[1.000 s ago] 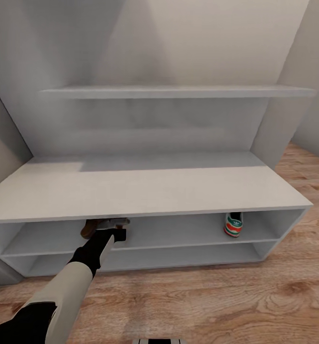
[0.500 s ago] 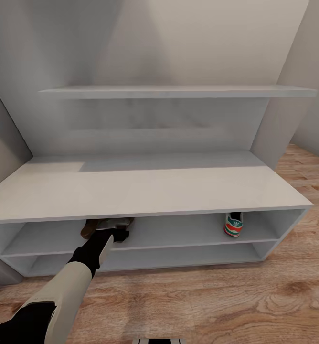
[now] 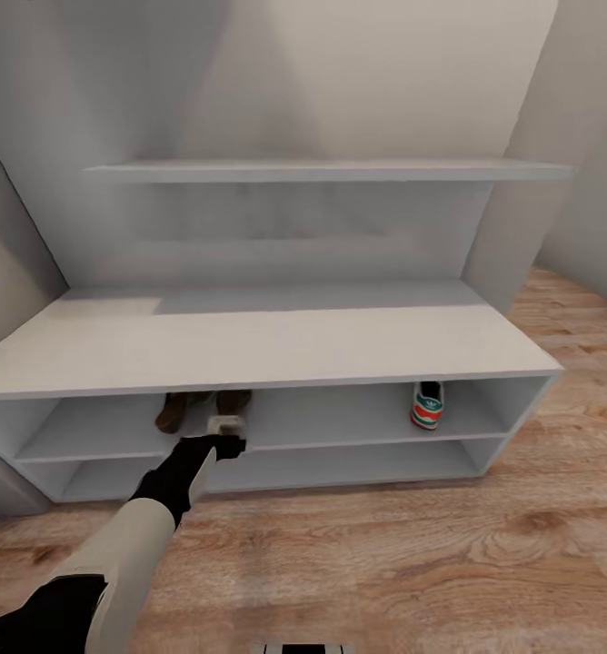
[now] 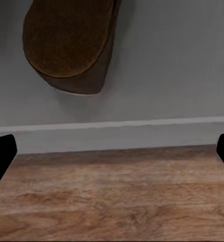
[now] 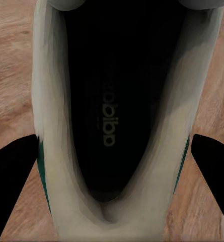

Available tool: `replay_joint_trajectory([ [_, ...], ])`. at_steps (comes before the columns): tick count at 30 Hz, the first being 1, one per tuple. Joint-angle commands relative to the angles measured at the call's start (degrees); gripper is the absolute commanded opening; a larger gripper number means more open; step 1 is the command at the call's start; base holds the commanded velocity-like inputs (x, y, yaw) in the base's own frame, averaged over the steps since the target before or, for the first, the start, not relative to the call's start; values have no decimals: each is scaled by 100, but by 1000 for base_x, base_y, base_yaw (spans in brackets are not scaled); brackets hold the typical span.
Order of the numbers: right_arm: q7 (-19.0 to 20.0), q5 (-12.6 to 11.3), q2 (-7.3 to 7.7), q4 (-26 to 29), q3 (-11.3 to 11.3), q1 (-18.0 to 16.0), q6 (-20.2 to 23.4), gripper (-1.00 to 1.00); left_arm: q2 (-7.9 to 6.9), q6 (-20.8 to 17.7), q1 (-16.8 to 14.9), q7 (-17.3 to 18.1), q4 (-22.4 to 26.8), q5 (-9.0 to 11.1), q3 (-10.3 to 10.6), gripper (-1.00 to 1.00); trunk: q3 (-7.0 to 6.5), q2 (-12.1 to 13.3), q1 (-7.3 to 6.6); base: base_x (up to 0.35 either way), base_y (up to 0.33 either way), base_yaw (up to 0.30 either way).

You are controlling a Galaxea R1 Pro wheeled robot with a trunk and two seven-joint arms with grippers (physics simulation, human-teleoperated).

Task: Pick up the two gym shoes and the two sandals from the corridor floor and place them onto the hallstand (shoe rack) in the corridor, making sure they are on the rack and not on the floor. Arrange them so the two gym shoes are next to each other and the two sandals are next to each other.

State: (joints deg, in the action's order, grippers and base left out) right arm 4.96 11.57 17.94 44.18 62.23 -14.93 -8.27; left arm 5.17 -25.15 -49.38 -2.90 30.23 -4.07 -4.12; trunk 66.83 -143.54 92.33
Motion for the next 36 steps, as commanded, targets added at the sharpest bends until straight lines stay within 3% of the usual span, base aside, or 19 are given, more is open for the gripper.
replay_joint_trajectory([
  [1,40,47,-2,-6,33,-10,-26,-100,9,-29,-2,9,10,-41,-38,100,4,-2,-4,-254,-192,0],
  [28,40,47,-10,-6,28,-10,-26,-100,-7,35,23,24,96,-41,-31,100,4,-2,-4,-219,-214,0],
  [32,40,47,-10,-13,28,-10,-26,-100,-39,297,463,75,475,-34,-44,100,4,-2,-4,-265,-182,0],
  [36,39,47,-10,-15,27,-10,-26,-100,-63,787,1024,556,844,-39,-76,100,4,-2,-4,-270,-174,0],
])
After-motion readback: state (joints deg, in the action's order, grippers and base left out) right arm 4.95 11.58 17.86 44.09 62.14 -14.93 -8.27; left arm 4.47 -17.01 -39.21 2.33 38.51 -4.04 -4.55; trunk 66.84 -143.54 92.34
